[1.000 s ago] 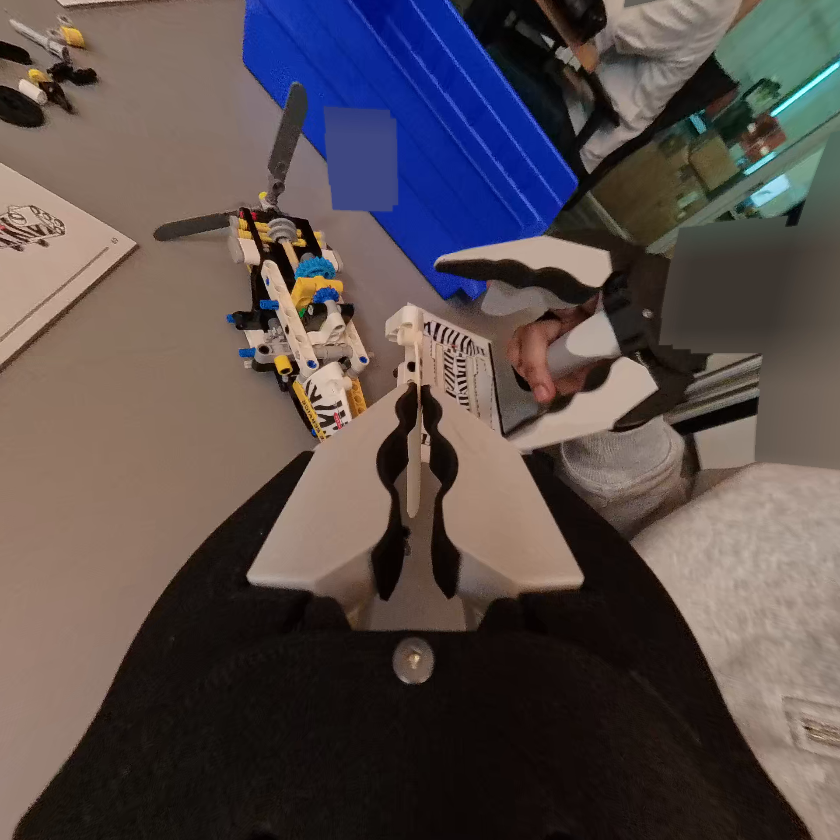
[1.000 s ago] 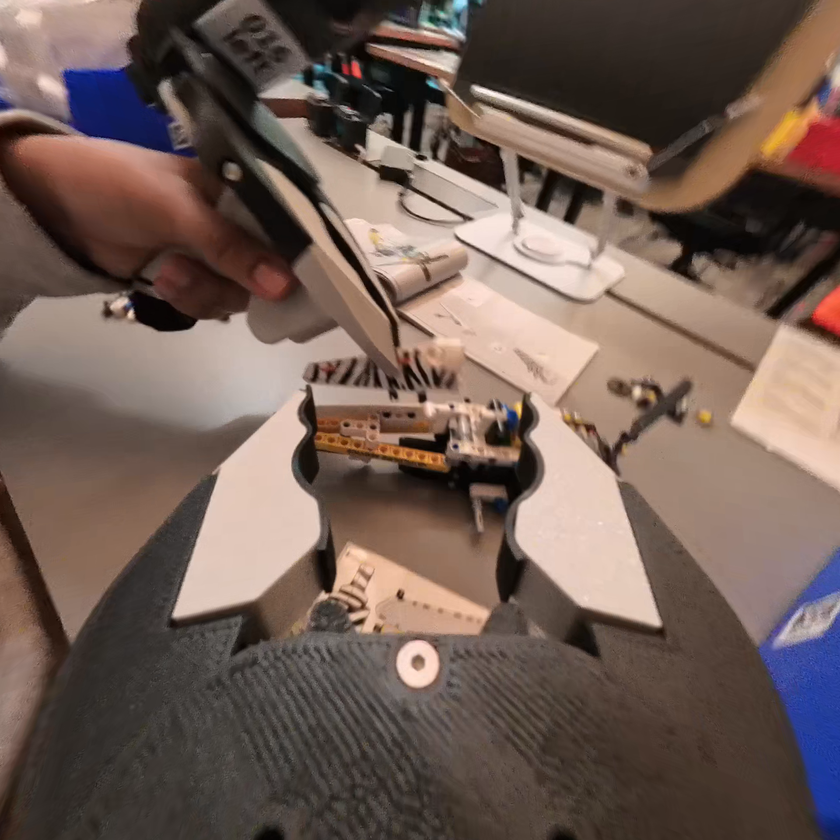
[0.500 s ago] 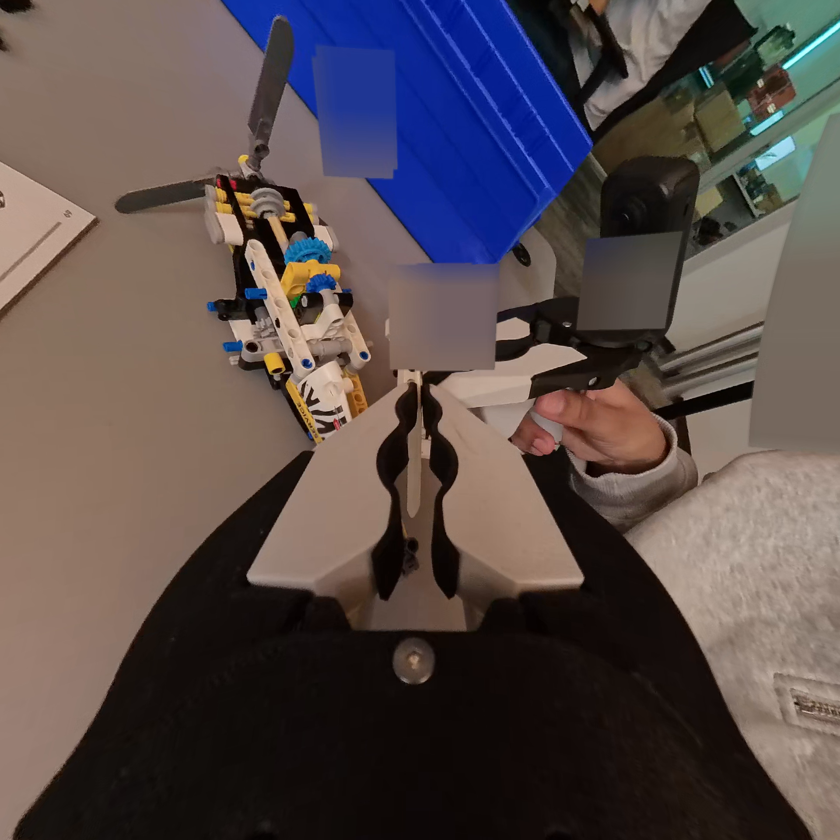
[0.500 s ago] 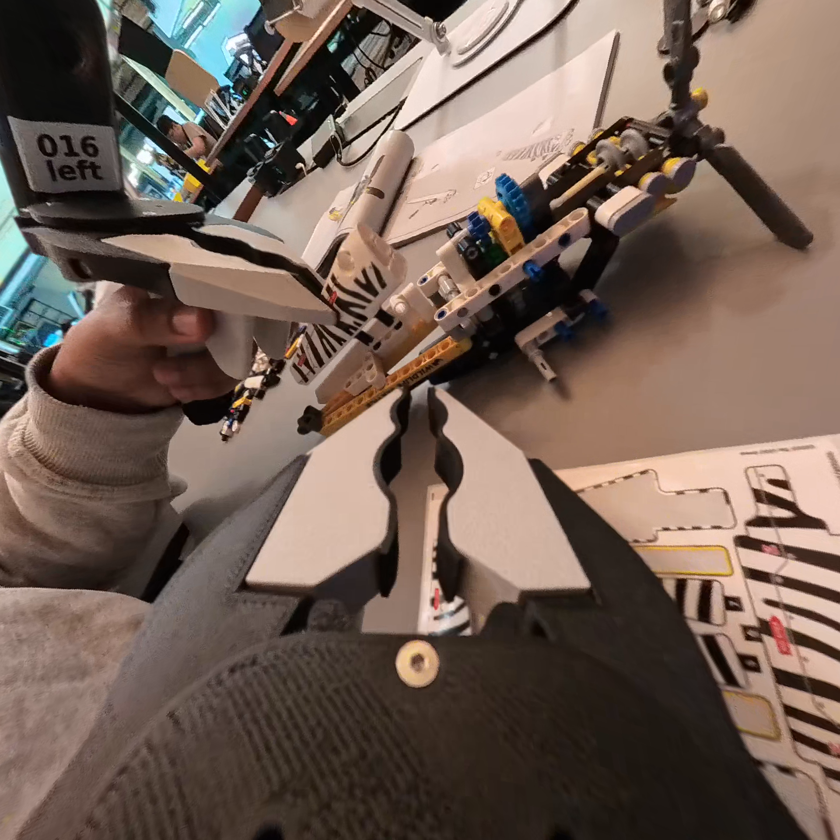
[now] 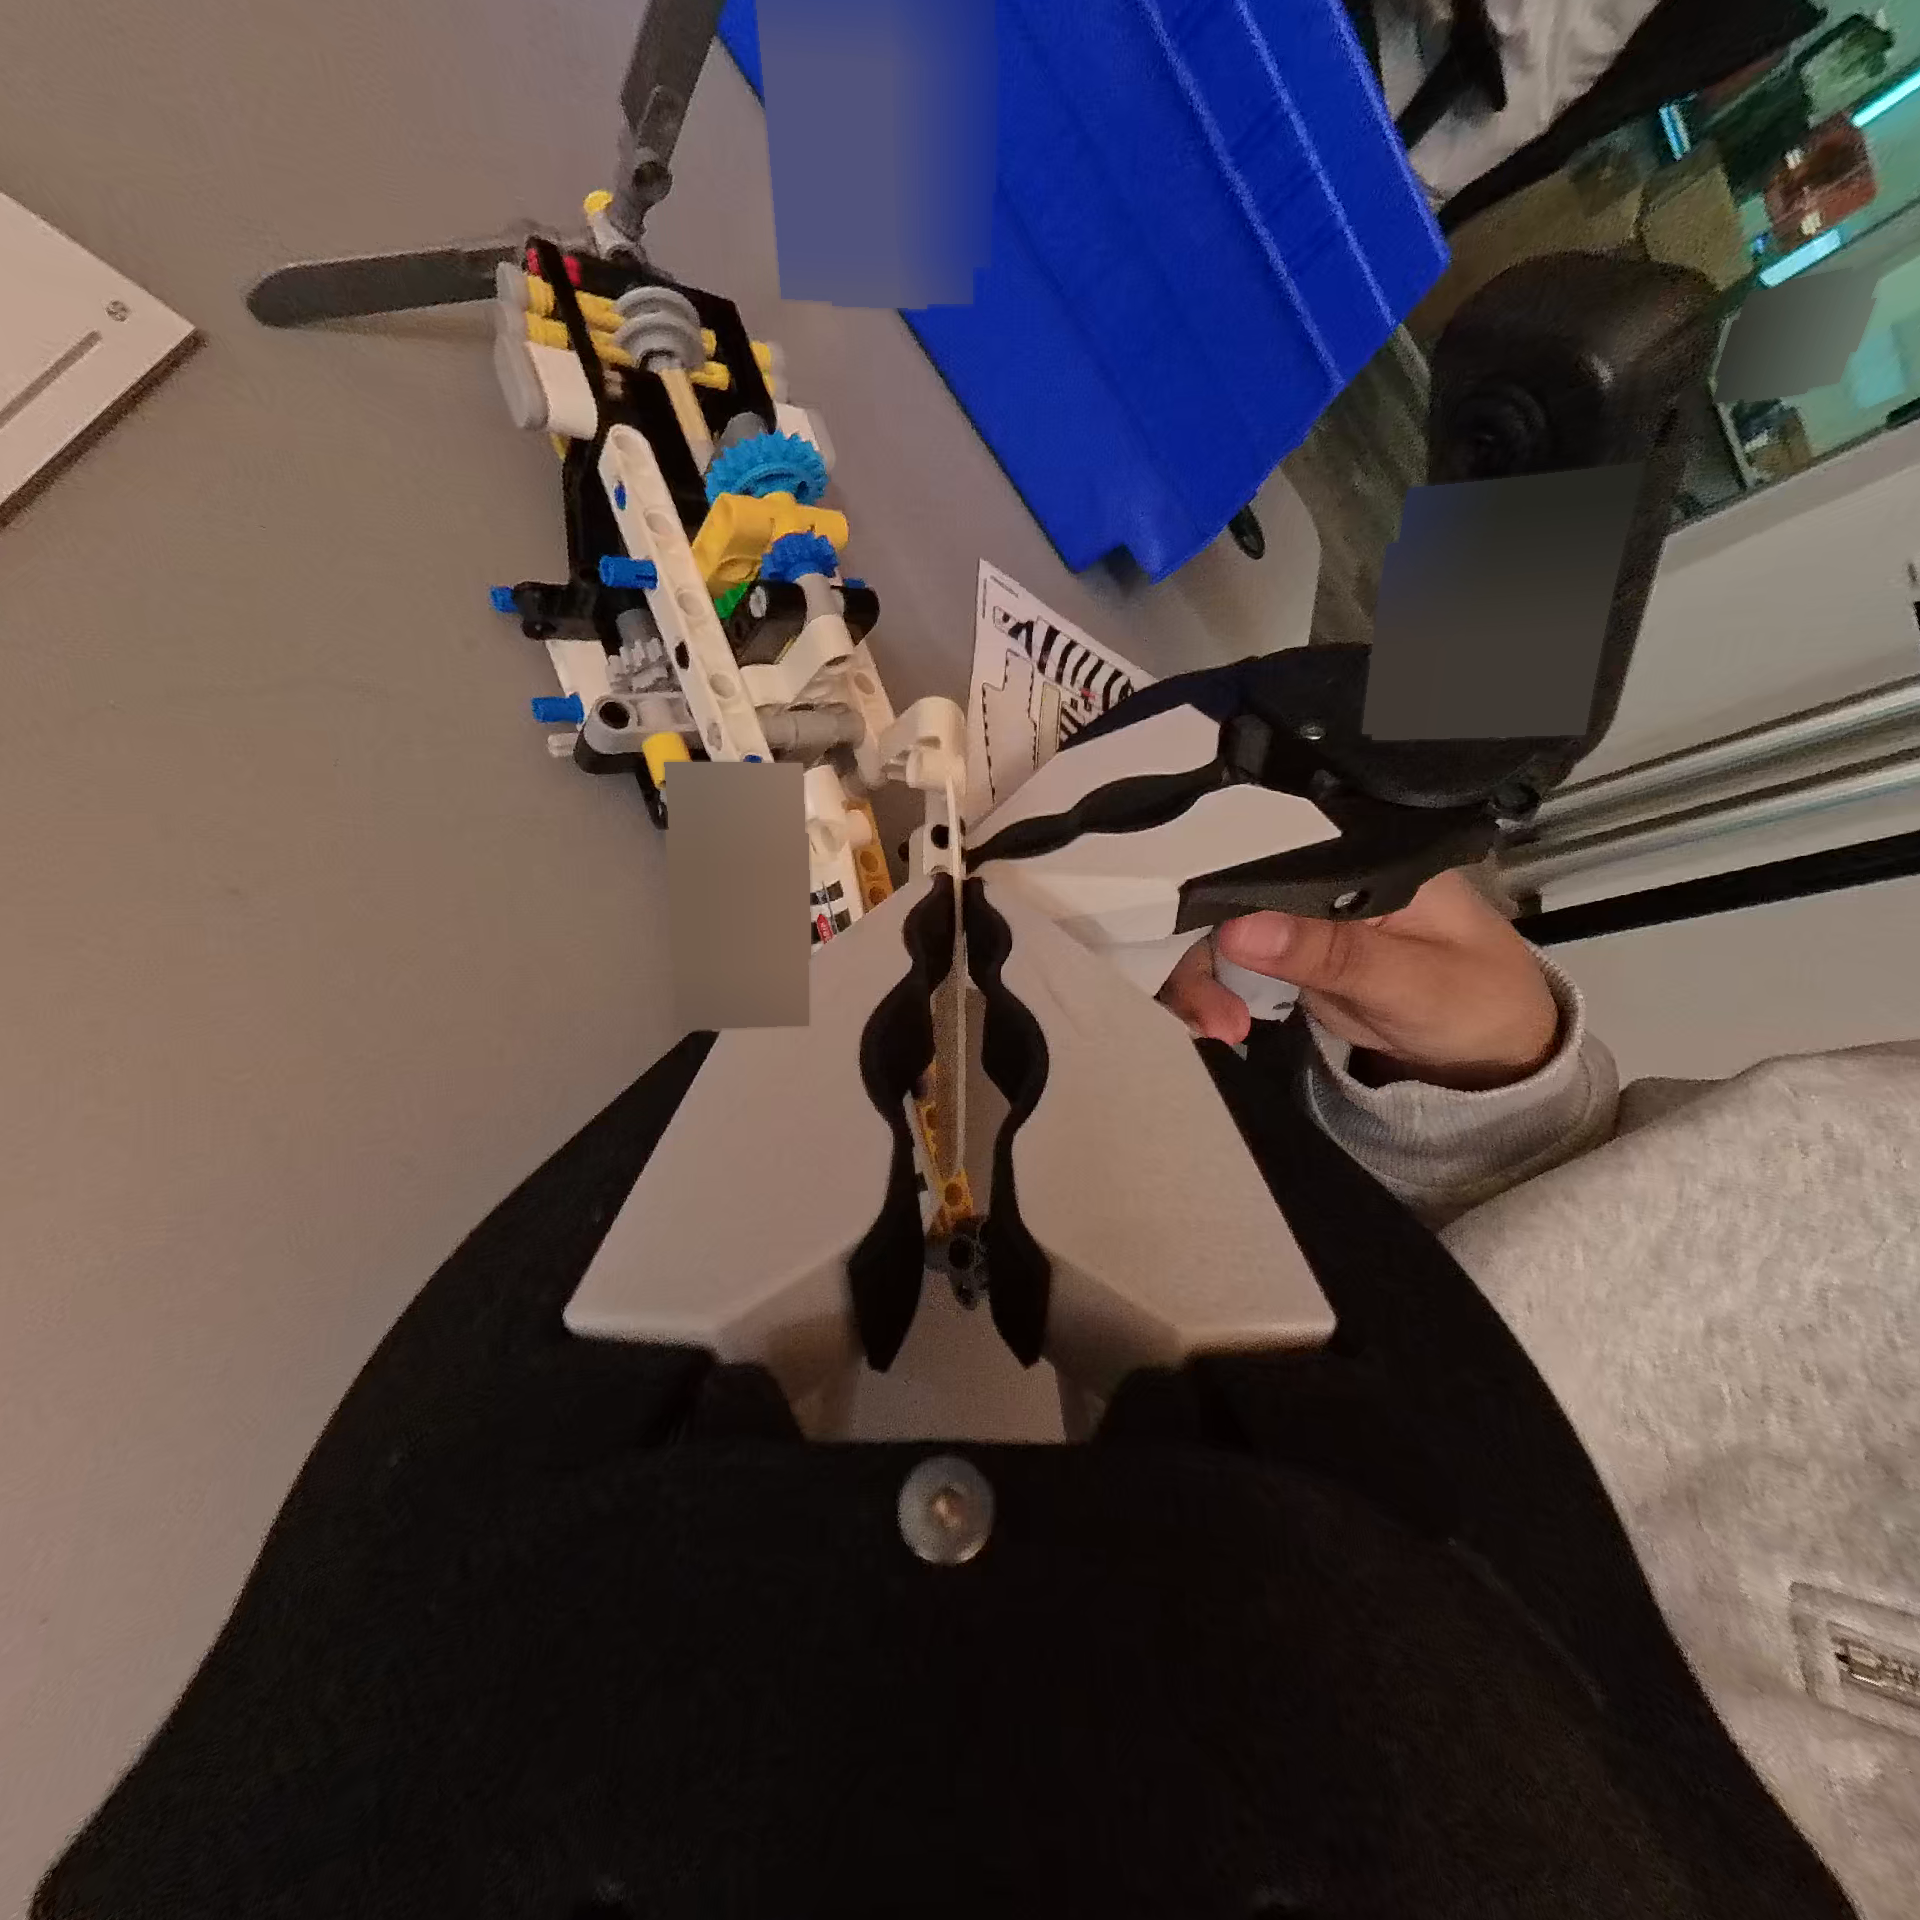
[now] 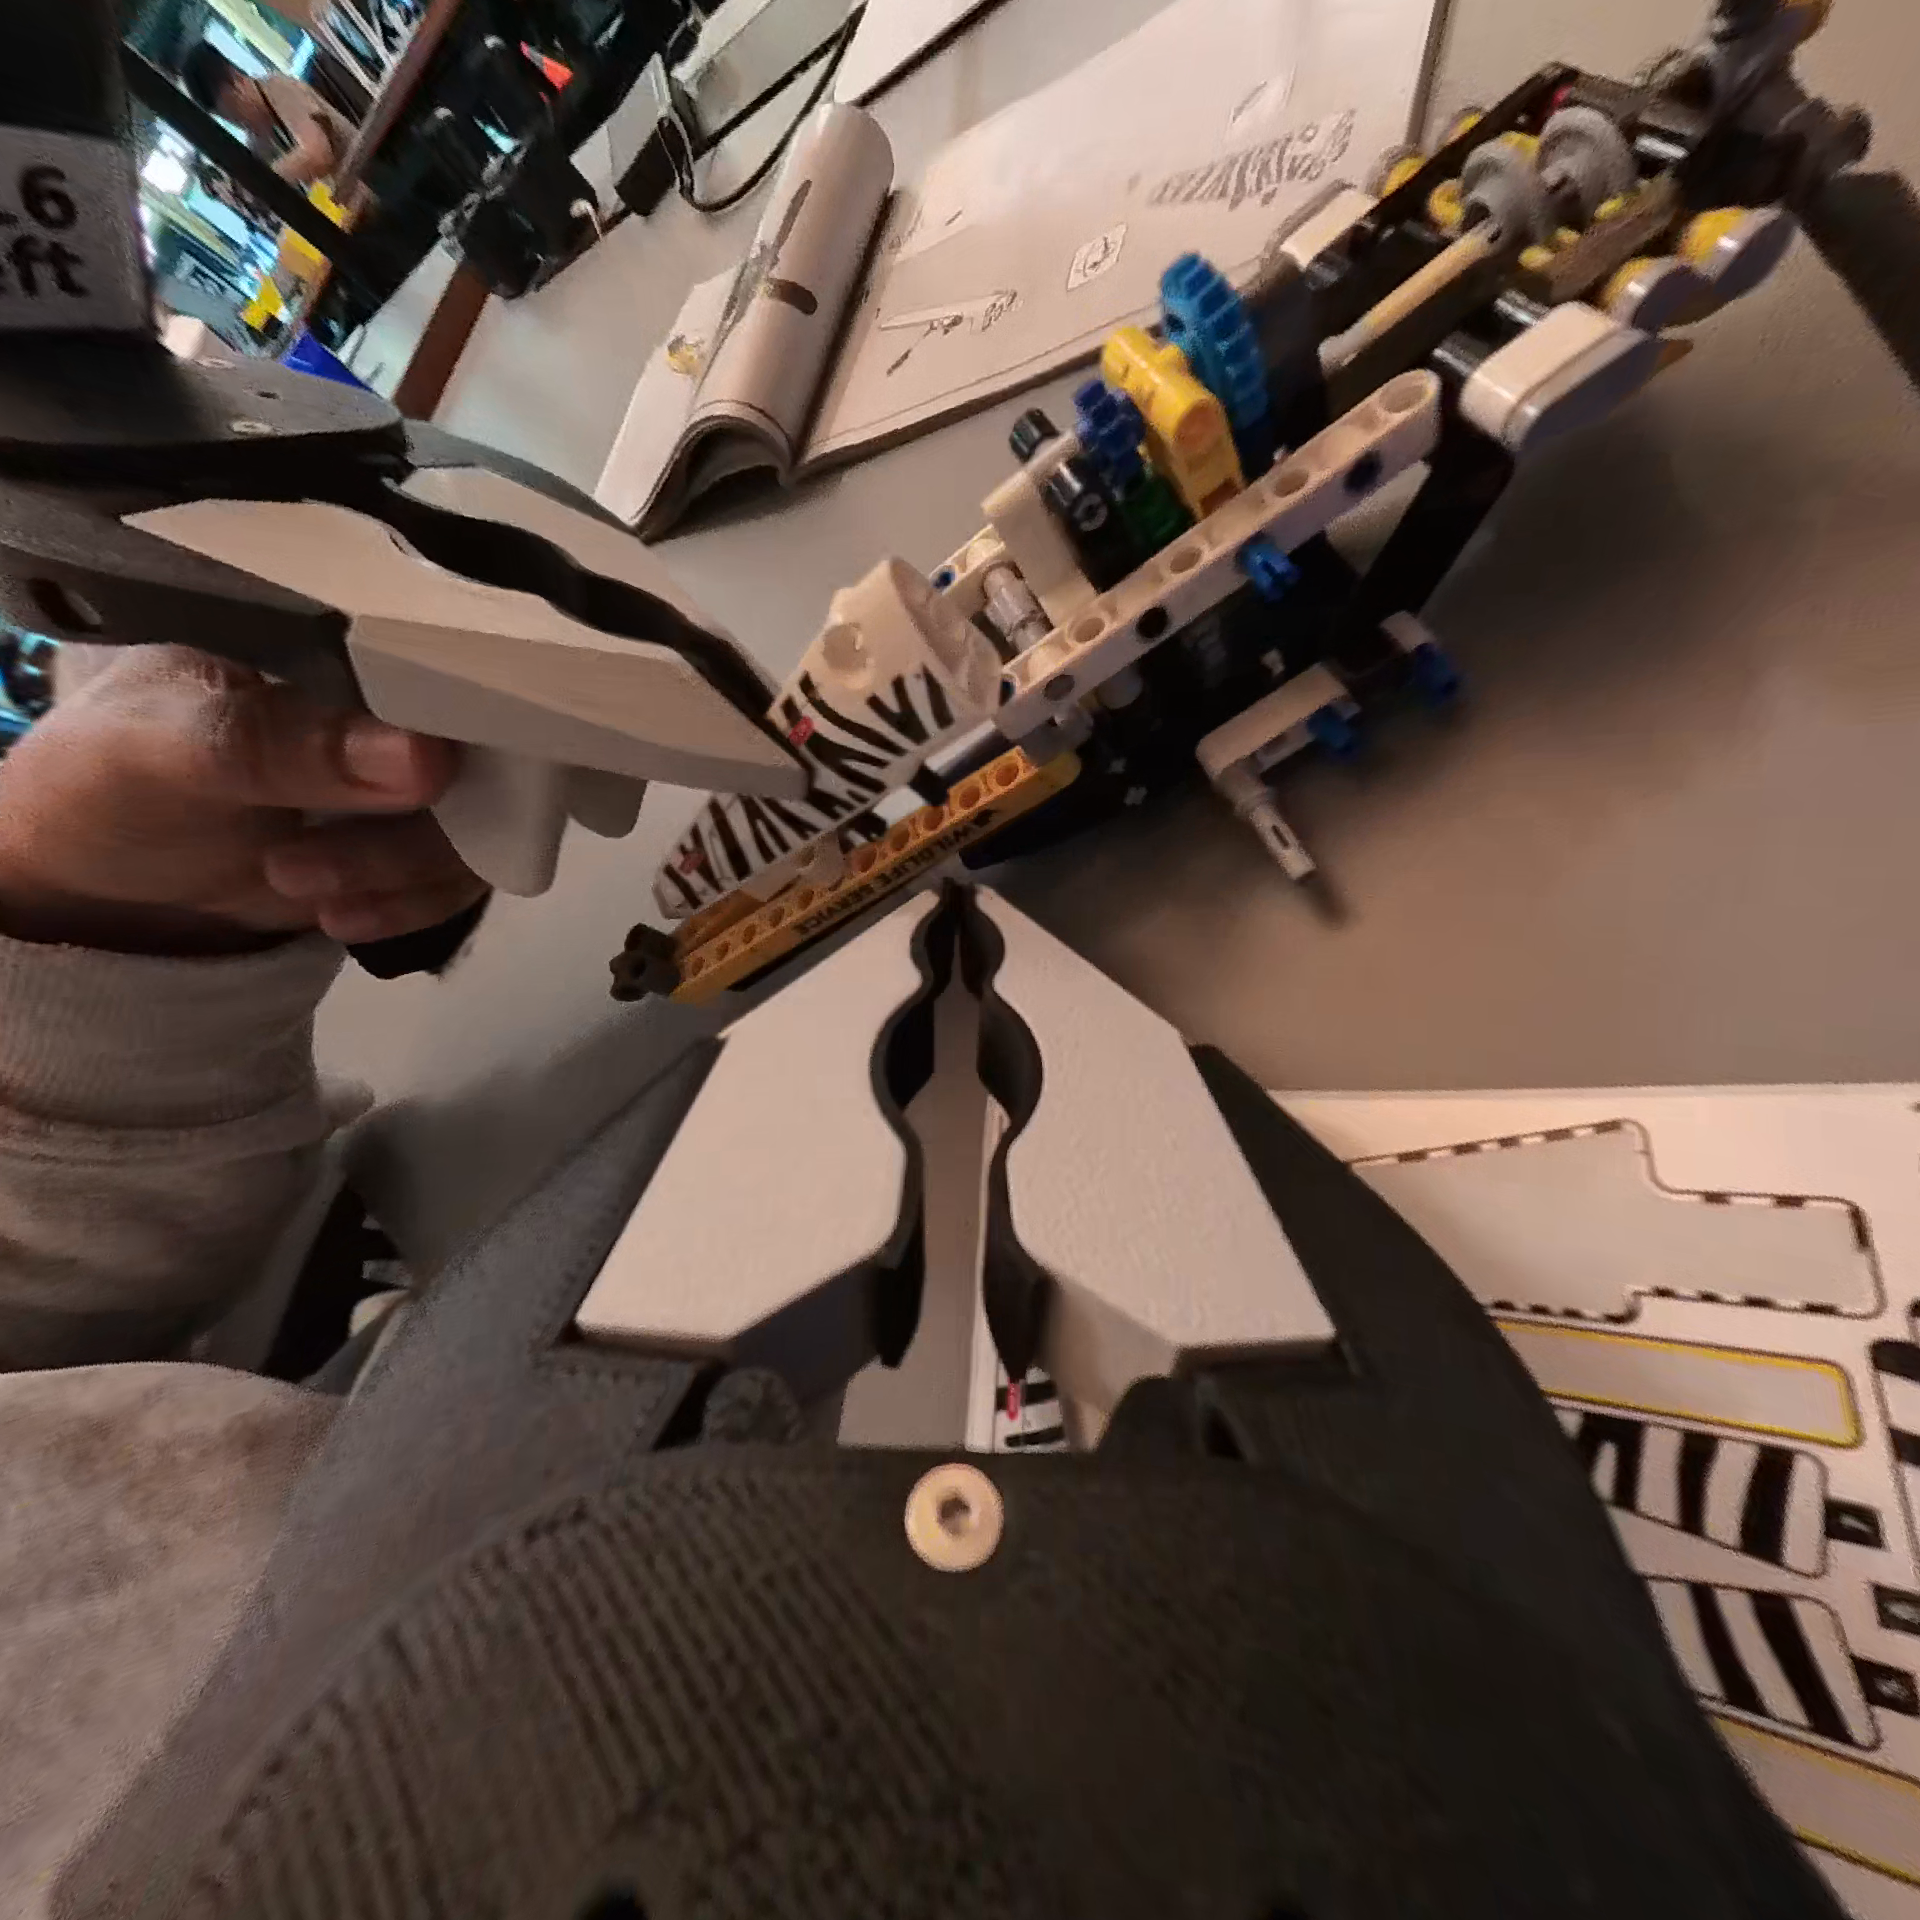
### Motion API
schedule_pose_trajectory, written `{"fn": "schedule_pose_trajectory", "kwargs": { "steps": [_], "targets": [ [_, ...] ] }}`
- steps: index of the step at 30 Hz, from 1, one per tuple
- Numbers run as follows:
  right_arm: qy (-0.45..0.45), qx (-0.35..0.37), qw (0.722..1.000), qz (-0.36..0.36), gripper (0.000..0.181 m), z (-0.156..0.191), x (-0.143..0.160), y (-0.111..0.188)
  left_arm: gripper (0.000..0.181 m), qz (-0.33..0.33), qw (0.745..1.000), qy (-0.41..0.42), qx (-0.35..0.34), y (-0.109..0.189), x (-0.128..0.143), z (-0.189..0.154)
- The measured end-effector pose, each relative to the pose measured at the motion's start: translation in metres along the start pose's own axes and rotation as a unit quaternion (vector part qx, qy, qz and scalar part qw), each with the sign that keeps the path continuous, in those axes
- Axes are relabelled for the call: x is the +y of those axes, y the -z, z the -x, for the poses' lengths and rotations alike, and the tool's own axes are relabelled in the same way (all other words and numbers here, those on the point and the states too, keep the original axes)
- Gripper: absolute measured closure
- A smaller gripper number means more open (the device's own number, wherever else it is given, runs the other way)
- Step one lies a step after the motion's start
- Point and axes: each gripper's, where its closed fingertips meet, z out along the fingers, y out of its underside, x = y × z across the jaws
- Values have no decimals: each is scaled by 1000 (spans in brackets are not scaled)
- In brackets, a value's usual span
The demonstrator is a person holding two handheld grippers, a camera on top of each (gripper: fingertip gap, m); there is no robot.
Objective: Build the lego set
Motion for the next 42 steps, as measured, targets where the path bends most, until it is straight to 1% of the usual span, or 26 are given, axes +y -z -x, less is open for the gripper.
{"fn": "schedule_pose_trajectory", "kwargs": {
  "steps": [2, 5, 7, 9, 11, 15, 19, 21, 25, 33, 36, 38, 41, 42],
  "targets": [
    [15, 17, 1000, 4, 181, -3, -1, -3, 181, 1, 1000, 7, 1, 2, 2, 1],
    [18, 14, 1000, 21, 181, -2, 1, -9, 181, 9, 1000, 16, -9, 6, 4, 4],
    [5, 16, 999, 30, 181, -3, 4, -12, 181, 25, 999, 19, -16, 6, 7, 5],
    [-8, -6, 999, 32, 181, 2, 6, -13, 181, 40, 999, 21, -26, 5, 8, 5],
    [-23, -10, 999, 27, 181, 1, 3, -13, 181, 49, 998, 24, -41, 3, 8, 5],
    [-60, -24, 998, 16, 181, 0, -1, -16, 181, 35, 996, 44, -69, 2, 7, 7],
    [-55, -27, 998, 11, 181, 5, -2, -20, 181, 30, 993, 54, -101, 7, 7, 11],
    [-60, -16, 998, 17, 181, 1, 0, -21, 181, 30, 991, 46, -119, 9, 6, 12],
    [-75, -24, 997, 16, 181, 1, 0, -21, 181, 43, 987, 10, -153, 9, 5, 15],
    [-82, -41, 996, 9, 181, 3, -2, -19, 181, 72, 981, -54, -173, 12, 4, 16],
    [-81, -76, 994, 7, 181, 13, -4, -12, 181, 85, 980, -65, -171, 12, 5, 17],
    [-74, -100, 992, -15, 181, 19, -10, 1, 181, 92, 979, -75, -168, 12, 6, 17],
    [-43, -79, 990, -105, 181, 18, -29, 28, 181, 101, 977, -89, -164, 13, 6, 17],
    [-25, -79, 987, -136, 181, 25, -35, 35, 181, 104, 977, -92, -162, 14, 6, 17]
  ]
}}
